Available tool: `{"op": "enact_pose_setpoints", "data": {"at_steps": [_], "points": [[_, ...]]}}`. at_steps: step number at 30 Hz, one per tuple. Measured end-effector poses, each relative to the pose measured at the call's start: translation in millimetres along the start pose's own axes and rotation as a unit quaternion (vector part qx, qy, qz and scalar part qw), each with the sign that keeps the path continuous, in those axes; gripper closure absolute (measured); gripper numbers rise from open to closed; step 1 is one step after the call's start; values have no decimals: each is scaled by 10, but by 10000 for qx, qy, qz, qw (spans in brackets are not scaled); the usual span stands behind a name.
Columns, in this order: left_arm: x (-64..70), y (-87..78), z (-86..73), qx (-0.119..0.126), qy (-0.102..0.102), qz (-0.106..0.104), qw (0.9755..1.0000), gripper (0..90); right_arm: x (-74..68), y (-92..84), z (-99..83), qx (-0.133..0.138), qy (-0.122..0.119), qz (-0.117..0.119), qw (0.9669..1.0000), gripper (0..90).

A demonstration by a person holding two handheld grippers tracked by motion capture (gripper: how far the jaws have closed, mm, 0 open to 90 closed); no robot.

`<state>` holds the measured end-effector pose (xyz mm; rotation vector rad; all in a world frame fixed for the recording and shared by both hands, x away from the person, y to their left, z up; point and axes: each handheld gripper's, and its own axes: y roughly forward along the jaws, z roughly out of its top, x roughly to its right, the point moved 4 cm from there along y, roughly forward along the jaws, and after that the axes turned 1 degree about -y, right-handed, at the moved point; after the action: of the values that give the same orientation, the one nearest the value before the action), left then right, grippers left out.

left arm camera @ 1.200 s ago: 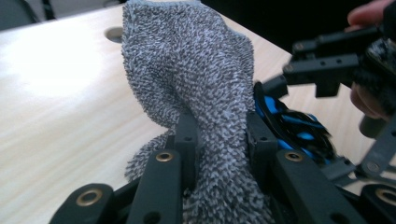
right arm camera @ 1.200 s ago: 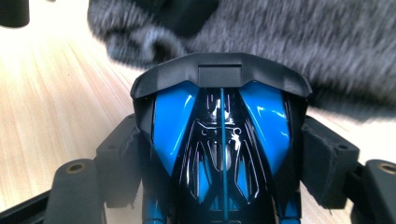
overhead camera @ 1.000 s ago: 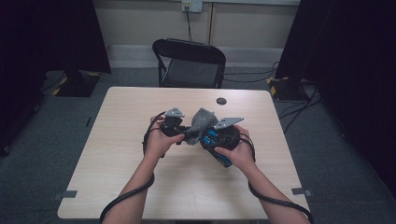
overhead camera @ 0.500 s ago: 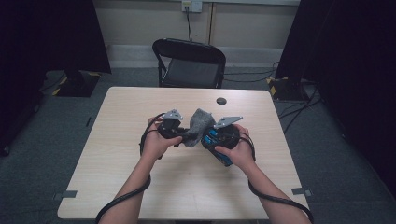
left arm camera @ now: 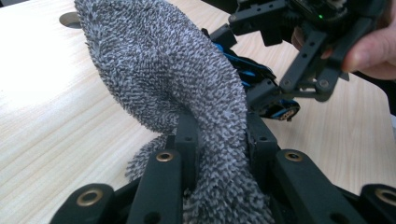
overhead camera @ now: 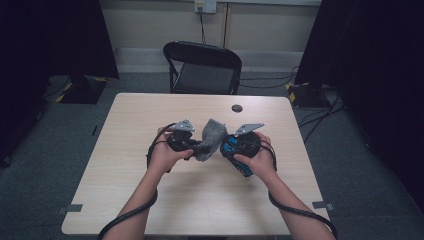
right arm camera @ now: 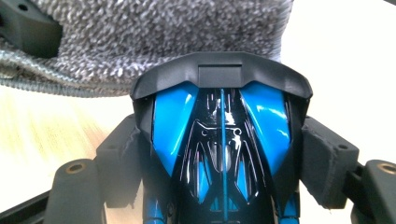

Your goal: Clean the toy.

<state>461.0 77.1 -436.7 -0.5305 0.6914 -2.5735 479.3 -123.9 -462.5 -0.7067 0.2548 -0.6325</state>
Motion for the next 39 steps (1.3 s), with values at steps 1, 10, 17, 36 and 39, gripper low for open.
{"op": "enact_pose_setpoints", "data": {"at_steps": [1, 10, 17, 36, 39], "points": [[10, 7, -9, -3, -25, -11, 10000, 718, 7, -3, 2, -10, -22, -28, 10000, 257], [47, 16, -56, -40, 9, -81, 10000, 719, 35, -2, 10, -12, 27, -72, 10000, 256], [73, -4, -124, -95, 47, -146, 9998, 719, 90, -19, 43, 23, 116, -126, 9999, 256], [-29, -333, -347, -86, -63, -31, 9999, 716, 178, -99, 79, 105, 227, -184, 9995, 257], [-107, -404, -339, -27, -131, 167, 9998, 716, 176, -106, 79, 112, 226, -179, 9995, 257]]}}
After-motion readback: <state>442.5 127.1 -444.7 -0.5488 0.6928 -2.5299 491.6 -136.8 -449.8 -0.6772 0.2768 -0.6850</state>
